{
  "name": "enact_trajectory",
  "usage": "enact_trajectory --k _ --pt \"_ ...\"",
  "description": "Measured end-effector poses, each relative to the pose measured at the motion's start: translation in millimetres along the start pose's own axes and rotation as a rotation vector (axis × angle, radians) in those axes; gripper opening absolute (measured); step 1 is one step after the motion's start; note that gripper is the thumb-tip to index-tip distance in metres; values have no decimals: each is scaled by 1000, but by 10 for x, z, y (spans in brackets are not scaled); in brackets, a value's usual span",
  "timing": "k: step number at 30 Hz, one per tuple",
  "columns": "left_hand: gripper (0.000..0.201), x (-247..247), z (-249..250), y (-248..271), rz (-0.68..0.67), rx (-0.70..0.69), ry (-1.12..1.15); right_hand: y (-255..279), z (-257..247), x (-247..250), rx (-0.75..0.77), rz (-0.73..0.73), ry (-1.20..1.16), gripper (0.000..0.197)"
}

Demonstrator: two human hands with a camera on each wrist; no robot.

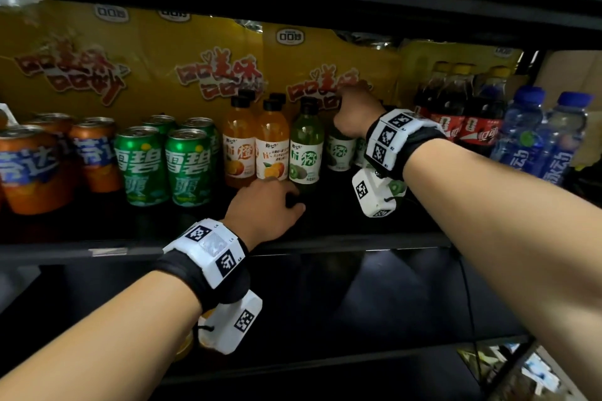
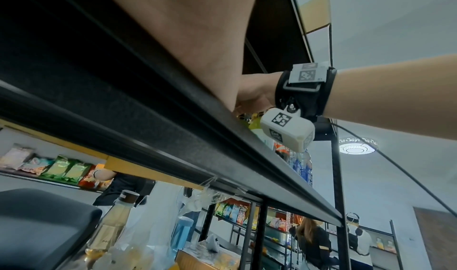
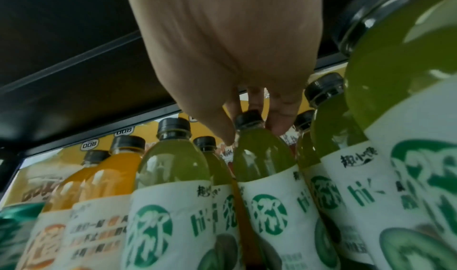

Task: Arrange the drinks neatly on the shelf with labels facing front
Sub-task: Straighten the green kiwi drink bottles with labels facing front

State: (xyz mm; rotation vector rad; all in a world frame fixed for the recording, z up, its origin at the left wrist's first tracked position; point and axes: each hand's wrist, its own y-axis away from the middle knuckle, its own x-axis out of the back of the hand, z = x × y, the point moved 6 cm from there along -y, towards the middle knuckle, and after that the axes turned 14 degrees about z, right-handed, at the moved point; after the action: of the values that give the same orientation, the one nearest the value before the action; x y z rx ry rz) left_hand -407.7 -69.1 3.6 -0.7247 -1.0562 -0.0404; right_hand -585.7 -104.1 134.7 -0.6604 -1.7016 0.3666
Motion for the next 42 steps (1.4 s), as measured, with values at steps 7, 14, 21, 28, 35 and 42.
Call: enact_trajectory --k 7,14,21,28,35,42 --pt "41 1 7 9 24 -1 -18 207 96 139 5 153 -149 42" --pt "46 126 199 -36 160 85 311 499 133 471 62 243 -352 33" --pt "50 -2 729 -23 27 202 1037 686 264 650 -21 222 -735 28" --pt "48 -34 681 62 112 291 1247 963 436 216 -207 96 -1056 55" --pt "51 -52 586 61 181 423 1271 1333 493 -373 -366 -112 -1465 38" --pt "38 -106 589 60 42 567 1353 1334 569 -515 -346 -34 -1483 24"
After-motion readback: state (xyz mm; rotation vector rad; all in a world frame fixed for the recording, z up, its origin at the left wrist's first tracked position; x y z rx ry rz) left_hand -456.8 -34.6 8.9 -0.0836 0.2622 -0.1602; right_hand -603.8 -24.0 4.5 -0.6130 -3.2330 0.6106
